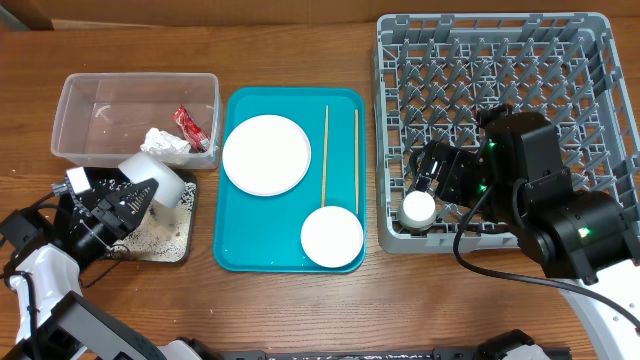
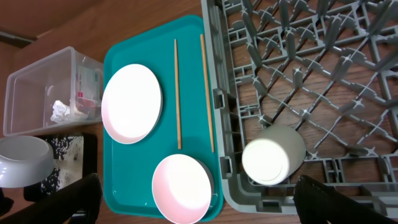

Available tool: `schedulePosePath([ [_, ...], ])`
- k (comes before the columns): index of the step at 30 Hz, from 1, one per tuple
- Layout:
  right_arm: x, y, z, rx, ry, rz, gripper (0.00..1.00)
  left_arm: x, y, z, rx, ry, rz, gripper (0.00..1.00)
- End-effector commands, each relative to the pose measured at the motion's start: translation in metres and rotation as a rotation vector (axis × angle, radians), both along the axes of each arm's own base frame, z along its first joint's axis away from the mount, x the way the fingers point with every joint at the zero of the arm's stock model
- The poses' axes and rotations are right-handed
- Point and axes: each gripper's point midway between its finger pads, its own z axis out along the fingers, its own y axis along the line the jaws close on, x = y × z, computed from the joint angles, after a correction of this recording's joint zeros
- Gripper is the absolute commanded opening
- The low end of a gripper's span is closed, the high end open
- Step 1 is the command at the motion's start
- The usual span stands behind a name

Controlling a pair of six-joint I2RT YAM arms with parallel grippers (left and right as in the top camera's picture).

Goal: Sort waste into correct bins and load items into the dishwasher
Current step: 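Tip the bowl with the left gripper to pour rice onto the black tray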

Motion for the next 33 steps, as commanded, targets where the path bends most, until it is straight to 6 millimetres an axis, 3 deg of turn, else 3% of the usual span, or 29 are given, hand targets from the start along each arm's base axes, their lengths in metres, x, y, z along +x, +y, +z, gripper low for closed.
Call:
schedulePosePath([
  [1, 0.002, 0.0, 0.006, 0.001, -0.019, -0.004, 1.0, -0.003, -0.001, 0.007, 0.004, -0.084, -0.007, 0.04],
  [3, 0.001, 0.0, 0.006, 0.0, -0.018, -0.004, 1.0, -0.003, 0.001, -0.007, 0.047, -0.035, 0.004, 0.04],
  [5, 0.001, 0.0, 0.006, 0.0, -0.018, -0.004, 1.0, -0.006, -0.003, 0.003, -0.001, -0.081, -0.007, 0.04],
  [12, 0.002, 0.0, 0.006, 0.001, -0.021, -0.004, 1.0, -0.006, -0.003, -0.007, 0.006, -0.02, 0.0, 0.04],
  [15, 0.002, 0.0, 0.006, 0.001, -0.02, -0.004, 1.0, -0.007, -0.008, -0.002, 0.024, -0.076, -0.018, 0.04],
  [26, 0.0, 0.002, 0.006, 0.012, -0.015, 0.006, 1.0, -0.008, -0.016, 0.006, -0.119, -0.016, -0.034, 0.04],
  [27, 0.0, 0.002, 0.006, 0.011, -0.014, 0.006, 1.0, -0.006, -0.013, -0.009, -0.004, 0.002, -0.025, 0.04],
  [28, 0.0, 0.002, 0.006, 0.012, -0.015, 0.006, 1.0, -0.005, -0.009, -0.025, -0.004, 0.121, -0.001, 0.04],
  [29, 0.0, 0.002, 0.006, 0.011, -0.015, 0.006, 1.0, -0.005, -0.008, -0.026, -0.075, 0.193, 0.014, 0.04],
  [30, 0.0, 0.002, 0.006, 0.011, -0.014, 0.006, 1.0, -0.006, -0.014, -0.012, -0.112, 0.12, -0.013, 0.04],
  [33, 0.0, 0.002, 0.006, 0.011, -0.015, 0.006, 1.0, -0.005, -0.016, -0.029, -0.083, 0.243, -0.001, 0.04],
])
